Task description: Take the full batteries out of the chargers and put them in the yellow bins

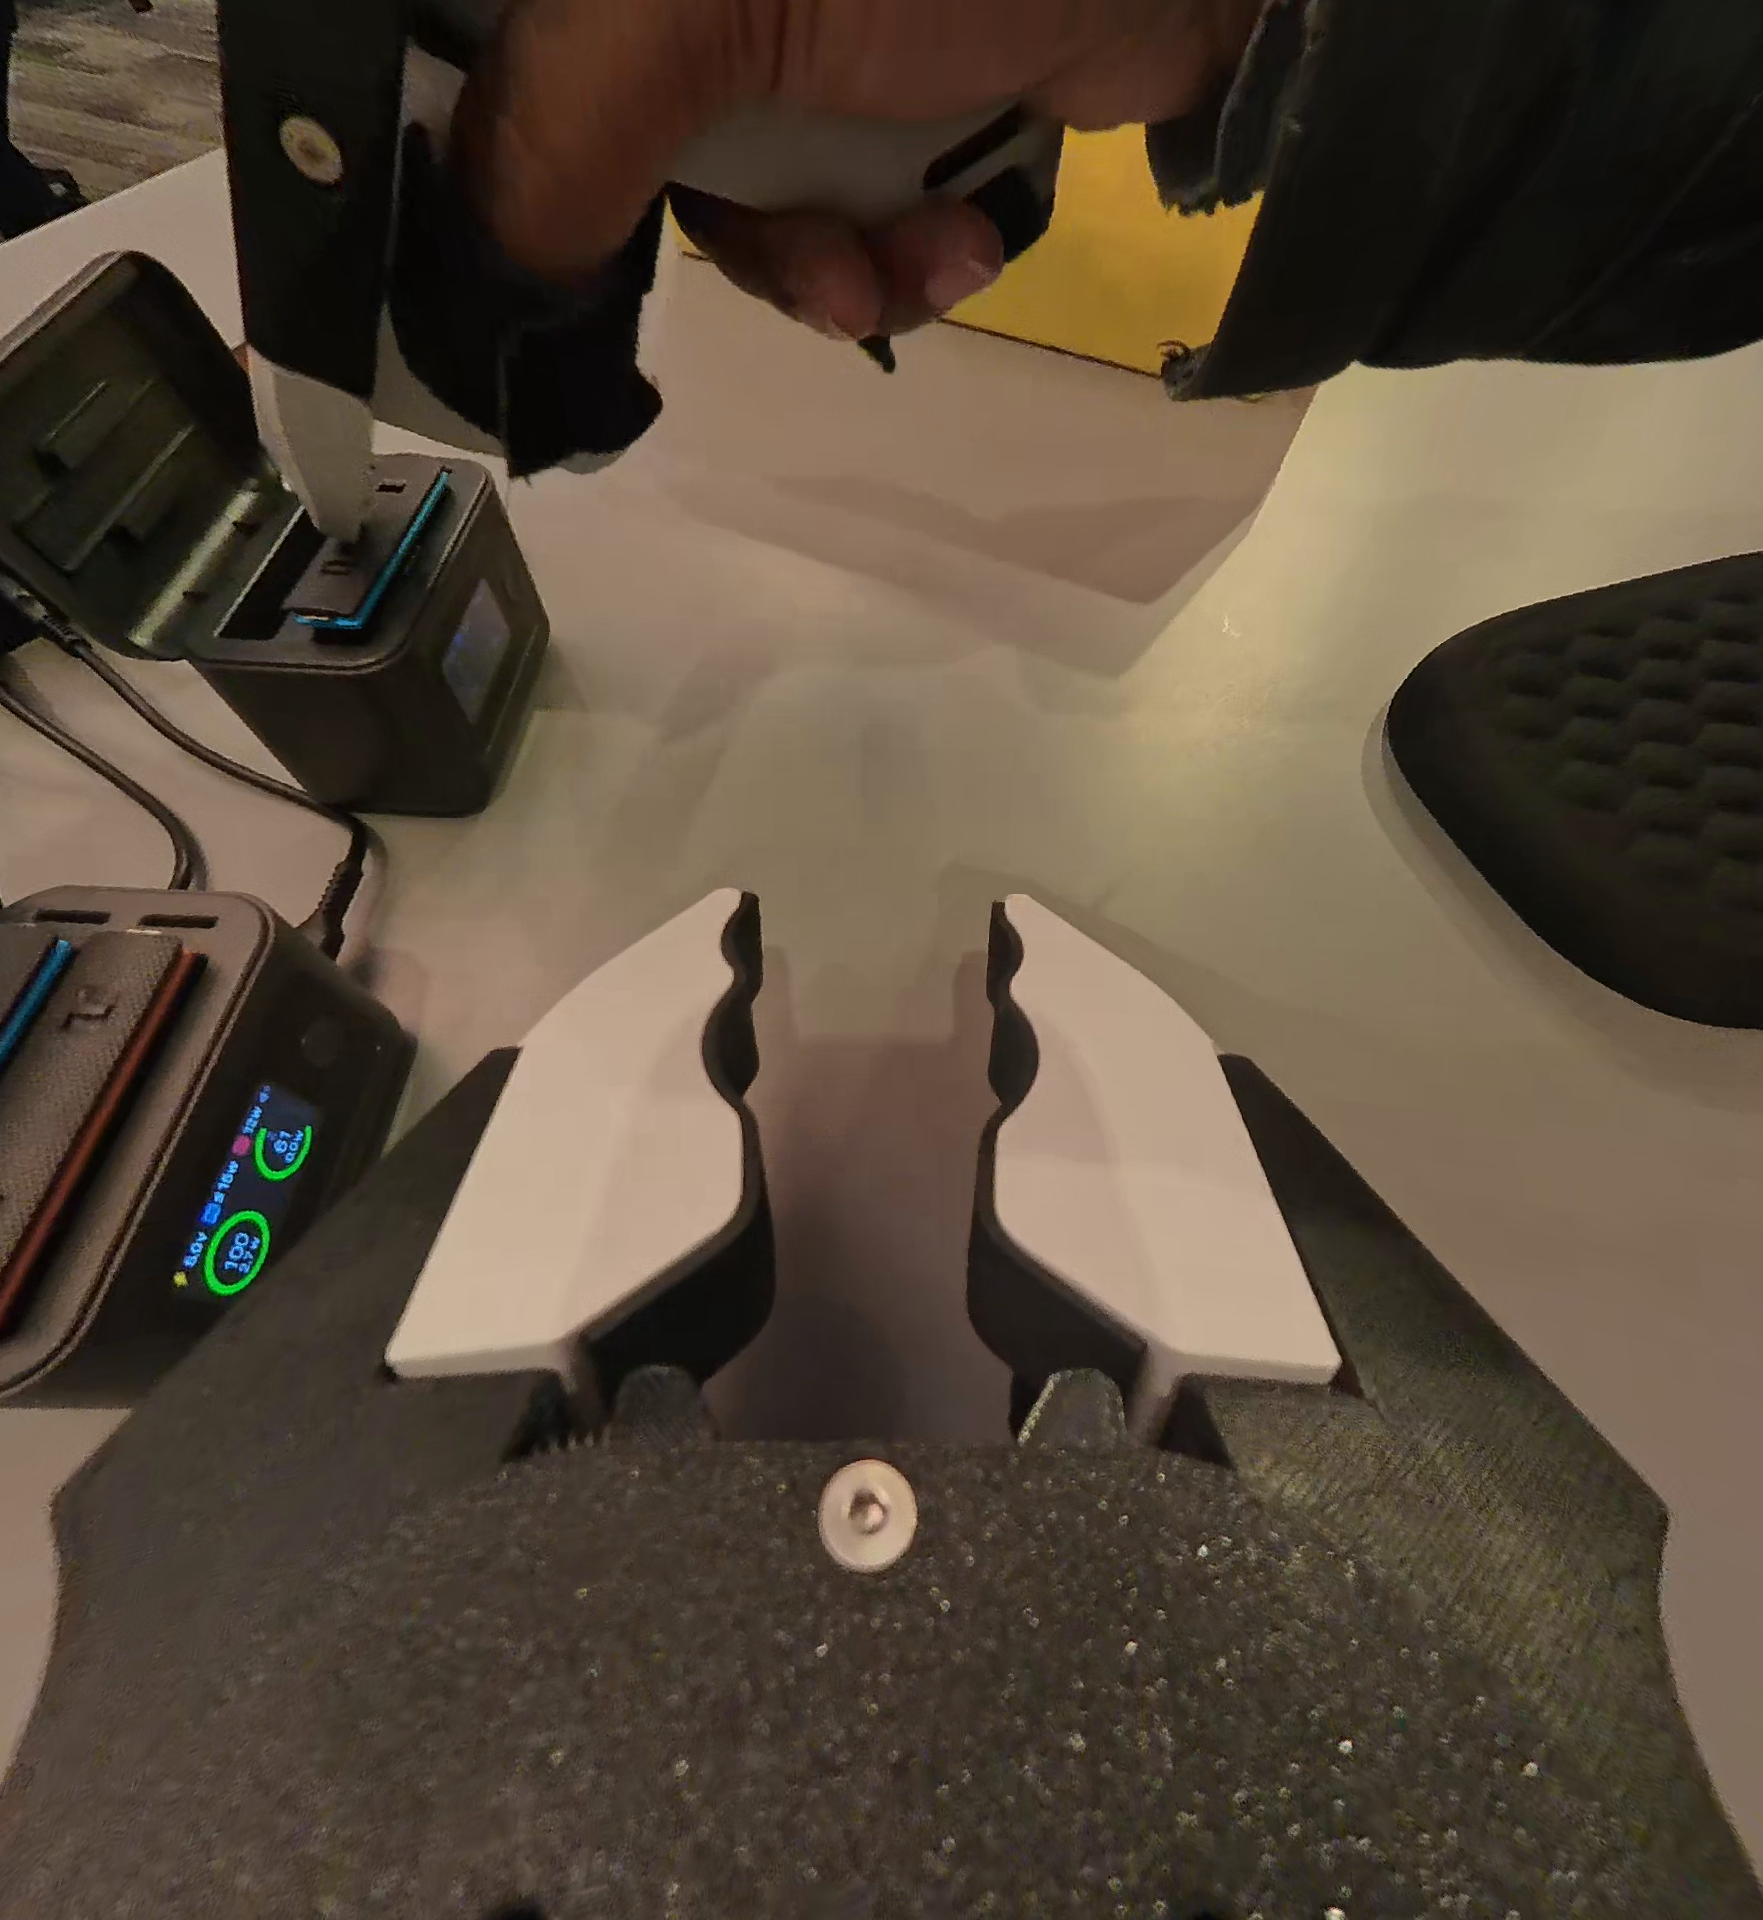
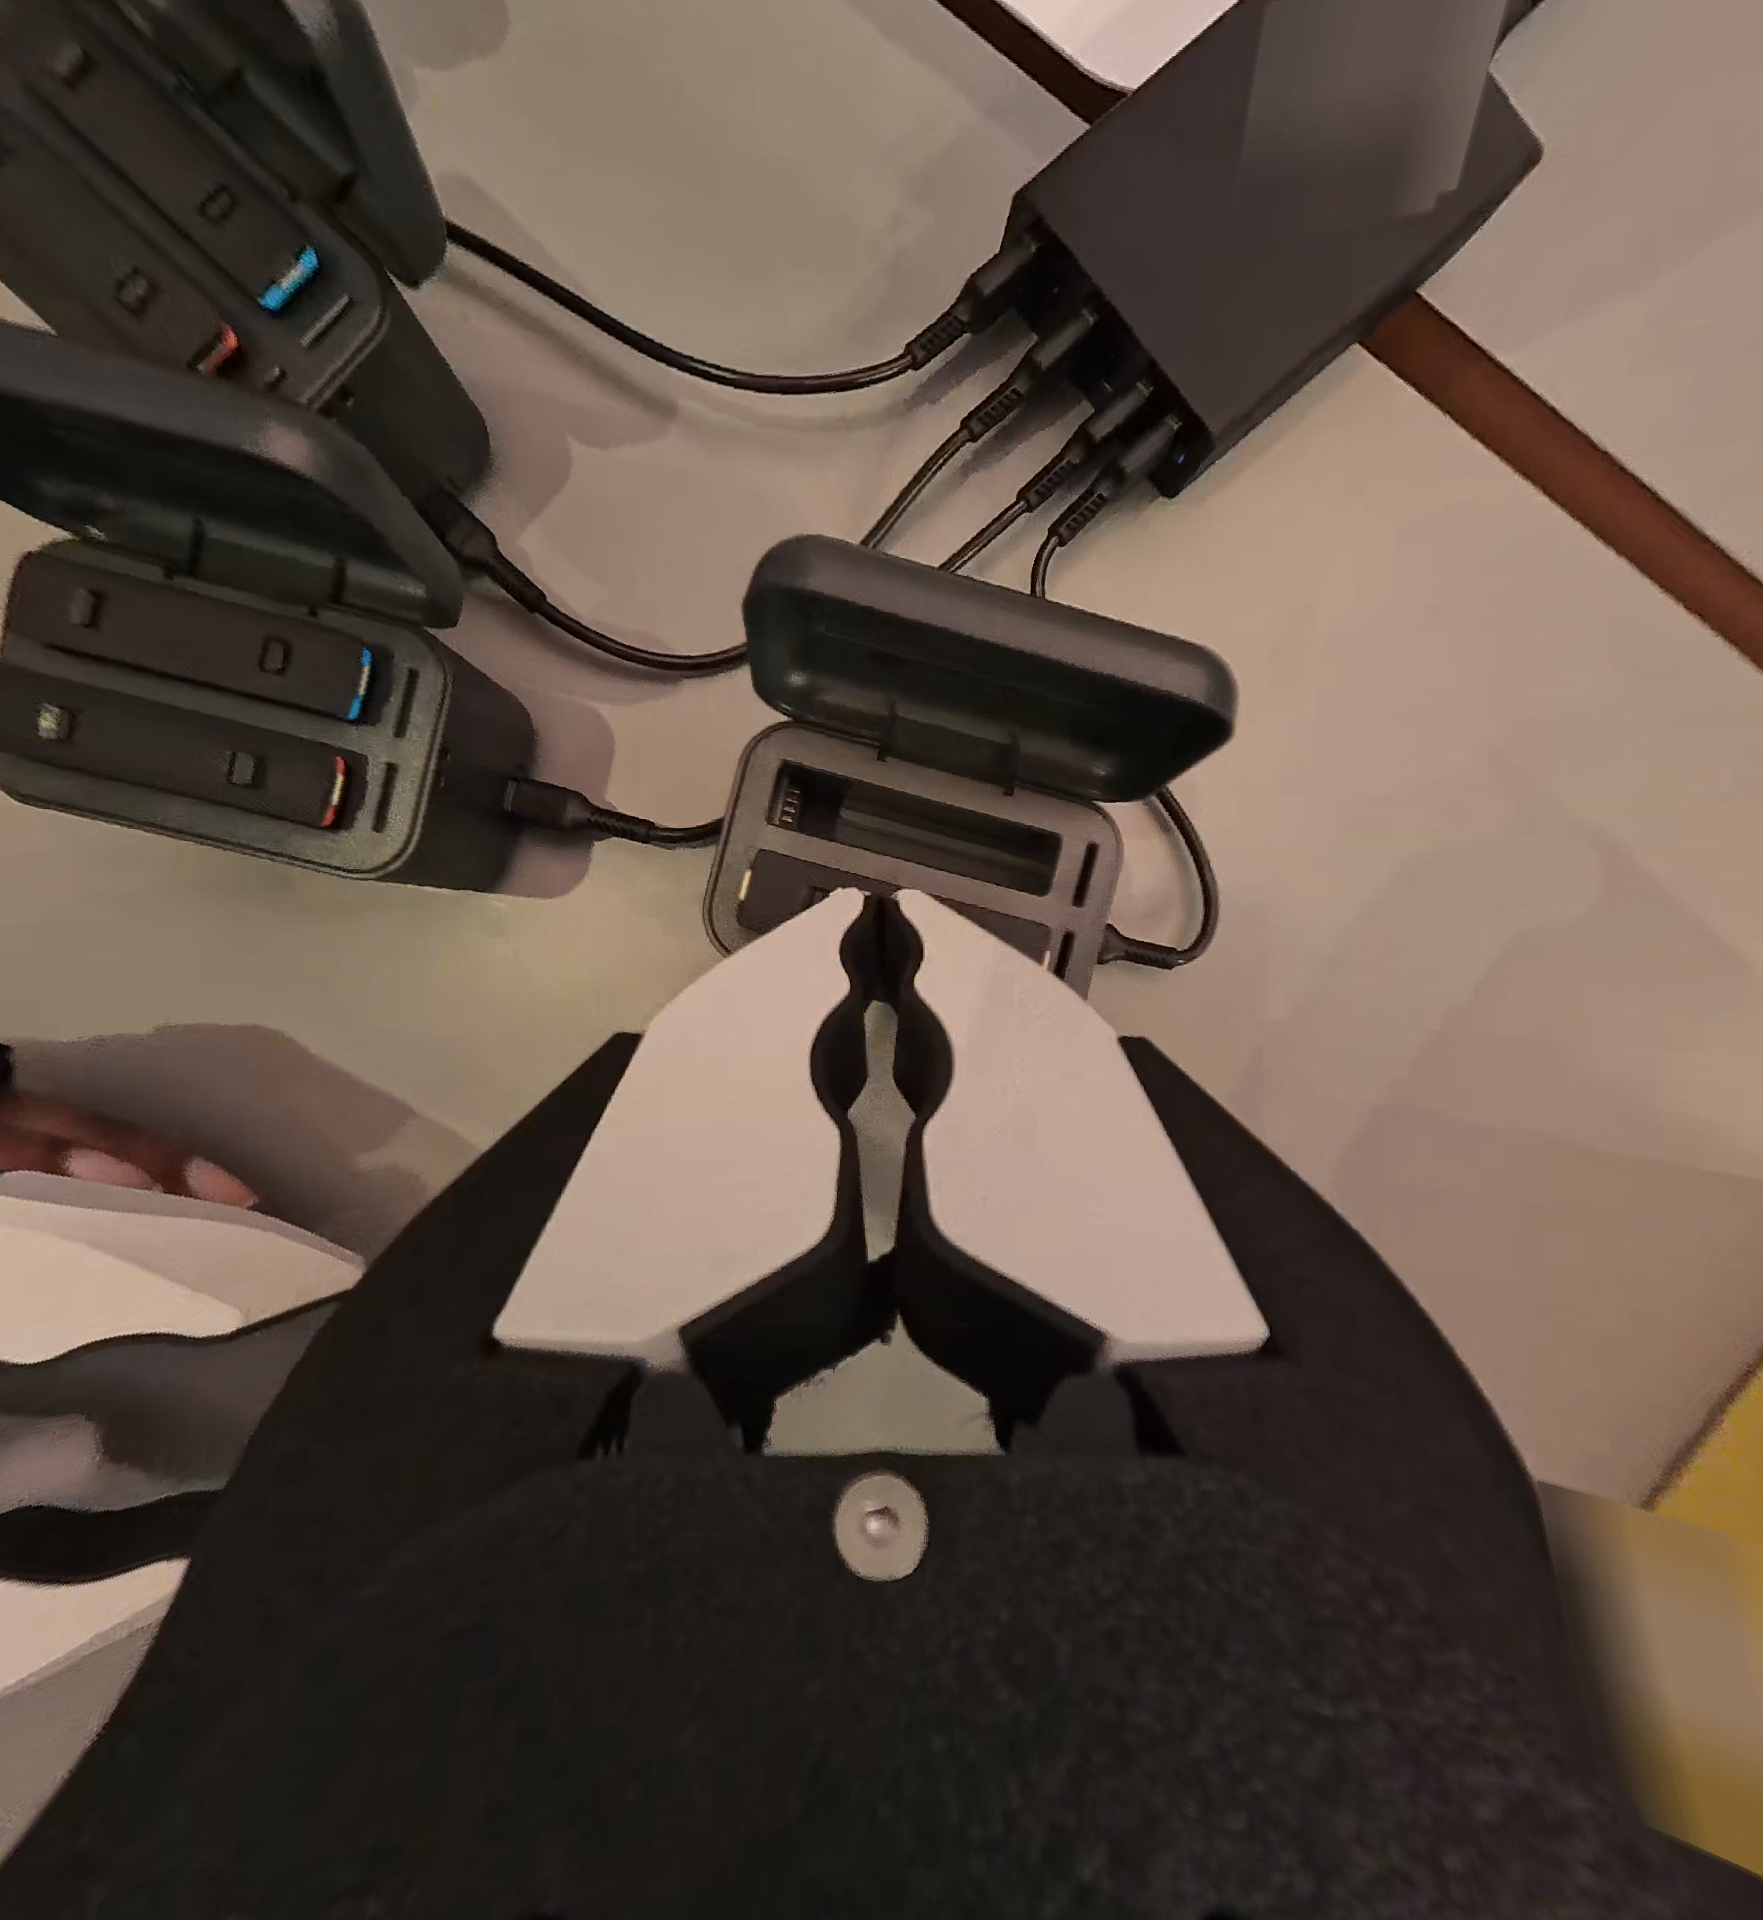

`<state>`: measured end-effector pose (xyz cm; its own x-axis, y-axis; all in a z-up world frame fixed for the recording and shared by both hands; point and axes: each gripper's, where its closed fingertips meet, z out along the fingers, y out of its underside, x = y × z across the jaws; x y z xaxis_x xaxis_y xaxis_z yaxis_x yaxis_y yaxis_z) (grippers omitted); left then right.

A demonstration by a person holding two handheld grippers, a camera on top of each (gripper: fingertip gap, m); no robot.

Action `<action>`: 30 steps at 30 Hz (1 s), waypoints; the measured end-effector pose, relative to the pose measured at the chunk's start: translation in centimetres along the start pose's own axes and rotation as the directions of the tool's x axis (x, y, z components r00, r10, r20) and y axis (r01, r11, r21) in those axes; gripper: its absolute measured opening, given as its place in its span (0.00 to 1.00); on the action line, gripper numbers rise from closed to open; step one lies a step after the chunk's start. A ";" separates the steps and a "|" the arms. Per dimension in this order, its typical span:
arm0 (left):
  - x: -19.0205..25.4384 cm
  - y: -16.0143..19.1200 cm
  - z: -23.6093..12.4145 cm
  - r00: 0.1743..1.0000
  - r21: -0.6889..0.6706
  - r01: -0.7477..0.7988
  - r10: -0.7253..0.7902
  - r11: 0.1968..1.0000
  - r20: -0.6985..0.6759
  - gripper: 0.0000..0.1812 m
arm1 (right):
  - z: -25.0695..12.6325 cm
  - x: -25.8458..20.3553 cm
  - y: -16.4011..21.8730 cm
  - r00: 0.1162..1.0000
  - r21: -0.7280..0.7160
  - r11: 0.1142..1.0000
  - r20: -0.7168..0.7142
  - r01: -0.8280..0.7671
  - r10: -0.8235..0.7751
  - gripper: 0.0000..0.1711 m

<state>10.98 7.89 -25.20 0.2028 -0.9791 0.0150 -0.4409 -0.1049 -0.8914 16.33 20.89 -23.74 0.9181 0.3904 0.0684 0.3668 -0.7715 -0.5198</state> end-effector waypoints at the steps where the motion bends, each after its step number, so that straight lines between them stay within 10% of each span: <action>1: 0.0 0.0 0.0 1.000 0.000 -0.001 0.001 1.000 0.001 0.23 | 0.0 0.0 0.0 0.999 -0.012 1.000 -0.023 0.027 -0.028 0.00; 18: -0.1 0.0 0.0 1.000 -0.001 0.000 0.000 1.000 0.000 0.23 | 0.1 0.0 -0.1 0.999 -0.014 0.999 -0.020 0.036 -0.037 0.00; 30: -0.8 -0.6 -0.4 1.000 0.029 0.005 -0.006 1.000 0.030 0.21 | -7.7 1.3 -0.5 0.968 0.625 0.749 0.051 -0.222 0.245 0.00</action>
<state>10.75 8.63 -24.56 0.2320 -0.9727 0.0067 -0.4140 -0.1050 -0.9042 18.47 17.90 -16.83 0.9711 0.2146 -0.1046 -0.0233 -0.3505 -0.9363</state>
